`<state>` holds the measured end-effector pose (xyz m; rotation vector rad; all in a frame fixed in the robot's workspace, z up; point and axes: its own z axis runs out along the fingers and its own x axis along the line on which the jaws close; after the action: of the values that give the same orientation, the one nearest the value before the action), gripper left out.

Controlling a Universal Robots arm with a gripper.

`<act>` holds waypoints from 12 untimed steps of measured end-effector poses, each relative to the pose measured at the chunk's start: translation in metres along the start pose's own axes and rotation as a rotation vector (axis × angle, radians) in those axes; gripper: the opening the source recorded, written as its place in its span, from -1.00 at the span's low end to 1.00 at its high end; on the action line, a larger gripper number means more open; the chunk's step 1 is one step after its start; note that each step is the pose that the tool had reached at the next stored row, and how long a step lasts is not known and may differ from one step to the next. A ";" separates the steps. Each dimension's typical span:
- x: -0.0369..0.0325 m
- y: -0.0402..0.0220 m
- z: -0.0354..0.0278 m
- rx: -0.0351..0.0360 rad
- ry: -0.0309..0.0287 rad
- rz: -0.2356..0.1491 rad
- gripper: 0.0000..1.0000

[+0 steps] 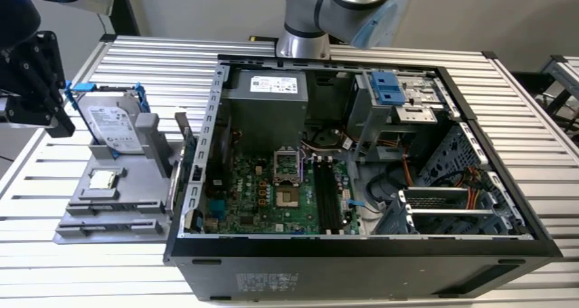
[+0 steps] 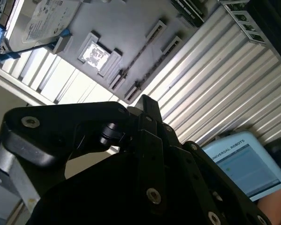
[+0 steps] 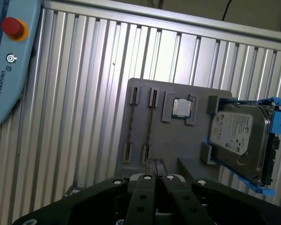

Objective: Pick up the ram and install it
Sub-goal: 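Pick up the ram and move it above insertion slot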

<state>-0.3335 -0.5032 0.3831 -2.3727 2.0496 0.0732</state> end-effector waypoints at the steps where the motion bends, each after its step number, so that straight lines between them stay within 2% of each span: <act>1: 0.0000 0.0000 0.0000 0.0000 0.0000 0.000 -1.00; 6: 0.0000 0.0001 0.0001 0.0001 -0.0001 0.000 -1.00; 7: 0.0000 0.0001 0.0001 0.0000 0.0000 0.000 1.00; 12: 0.0000 0.0002 0.0001 0.0000 0.0000 0.000 1.00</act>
<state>-0.3337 -0.5032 0.3831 -2.3726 2.0496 0.0732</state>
